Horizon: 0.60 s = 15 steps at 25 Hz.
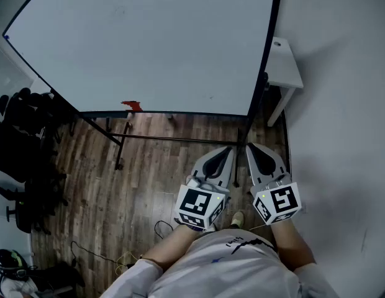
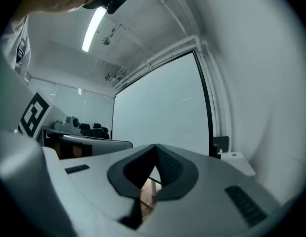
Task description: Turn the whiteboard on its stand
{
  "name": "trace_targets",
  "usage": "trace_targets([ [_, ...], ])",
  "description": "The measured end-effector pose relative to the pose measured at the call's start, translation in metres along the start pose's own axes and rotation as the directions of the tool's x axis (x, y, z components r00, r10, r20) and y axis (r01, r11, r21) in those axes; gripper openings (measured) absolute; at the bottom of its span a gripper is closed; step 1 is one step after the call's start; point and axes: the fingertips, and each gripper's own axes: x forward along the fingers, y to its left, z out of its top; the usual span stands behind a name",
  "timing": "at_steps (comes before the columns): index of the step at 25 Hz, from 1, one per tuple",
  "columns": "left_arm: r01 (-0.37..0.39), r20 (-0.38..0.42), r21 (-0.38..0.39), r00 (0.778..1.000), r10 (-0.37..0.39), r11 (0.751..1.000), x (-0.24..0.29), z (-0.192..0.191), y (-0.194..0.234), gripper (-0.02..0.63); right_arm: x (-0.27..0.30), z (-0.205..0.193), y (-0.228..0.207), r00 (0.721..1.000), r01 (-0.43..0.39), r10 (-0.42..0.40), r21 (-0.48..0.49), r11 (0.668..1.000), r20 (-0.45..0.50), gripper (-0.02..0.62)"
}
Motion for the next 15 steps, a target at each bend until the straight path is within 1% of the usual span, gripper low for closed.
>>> trace_targets([
  [4,-0.008,-0.001,-0.026,1.0,0.008,1.0,0.002,-0.001,-0.008,0.012,-0.006,-0.002,-0.003,1.0,-0.014,0.014,0.018,1.0,-0.016,0.014],
  [10,-0.012,-0.023,-0.017,1.0,0.011,1.0,0.008,-0.009,-0.02,0.012,-0.01,-0.01,-0.009,0.999,-0.025,0.026,0.031,0.999,-0.022,0.014],
  [13,-0.018,-0.027,-0.009,0.999,0.018,1.0,0.014,-0.01,-0.024,0.012,-0.012,-0.011,-0.015,0.999,-0.036,0.037,0.052,0.998,-0.013,0.014],
  [15,-0.029,-0.029,-0.006,0.999,0.029,1.0,0.019,-0.012,-0.025,0.012,-0.013,-0.018,-0.026,1.0,-0.017,0.018,0.052,0.998,-0.006,0.015],
])
